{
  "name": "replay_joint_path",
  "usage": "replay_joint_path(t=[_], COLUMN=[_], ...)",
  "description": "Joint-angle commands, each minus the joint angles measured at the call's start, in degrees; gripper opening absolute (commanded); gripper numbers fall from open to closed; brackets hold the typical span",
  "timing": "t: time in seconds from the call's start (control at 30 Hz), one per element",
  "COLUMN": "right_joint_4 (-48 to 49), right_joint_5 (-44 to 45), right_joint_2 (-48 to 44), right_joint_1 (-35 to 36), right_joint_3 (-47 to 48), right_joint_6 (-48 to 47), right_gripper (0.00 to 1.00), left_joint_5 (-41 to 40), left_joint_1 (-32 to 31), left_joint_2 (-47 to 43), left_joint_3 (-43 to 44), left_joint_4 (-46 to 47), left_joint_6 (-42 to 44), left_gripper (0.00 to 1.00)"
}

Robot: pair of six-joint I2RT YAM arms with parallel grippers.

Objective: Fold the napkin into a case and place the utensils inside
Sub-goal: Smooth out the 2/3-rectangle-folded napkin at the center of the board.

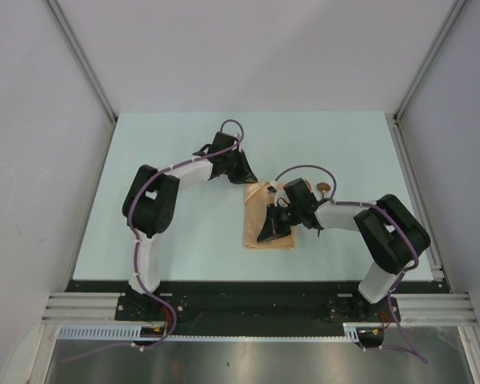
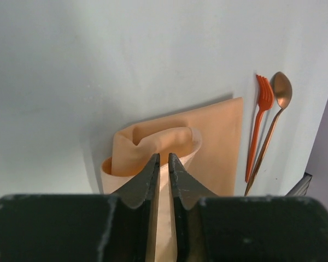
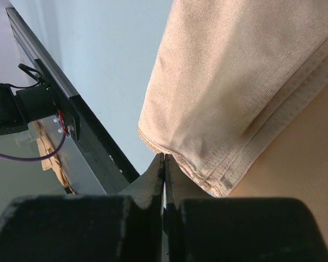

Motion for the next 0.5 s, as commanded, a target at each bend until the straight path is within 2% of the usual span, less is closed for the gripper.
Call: replay_joint_path(t=[0.0, 0.17, 0.27, 0.43, 0.47], right_joint_4=[2.54, 3.16, 3.51, 4.91, 5.0], right_joint_5=[-0.85, -1.12, -1.03, -1.38, -1.29], right_joint_2=[-0.78, -0.51, -0.51, 0.46, 0.46], right_joint_1=[0.58, 0.68, 0.59, 0.59, 0.5], right_joint_3=[-0.48, -1.88, -2.76, -3.82, -3.99], right_joint_6=[1.14, 1.32, 1.23, 1.84, 1.76], right_gripper=[0.02, 0.02, 0.02, 0.01, 0.01], left_joint_5=[-2.55, -5.54, -6.77, -5.98, -6.24], left_joint_1=[-0.2, -0.11, 0.33, 1.65, 1.65], left_joint_2=[-4.31, -6.07, -7.04, -7.3, -7.39], left_joint_3=[0.72, -0.07, -0.25, -0.43, -0.51], left_joint_4=[-3.84, -6.12, -6.31, -6.39, -6.74], left_joint_6=[4.07, 6.97, 8.47, 8.91, 9.08], left_gripper=[0.14, 0.18, 0.25, 0.3, 0.34])
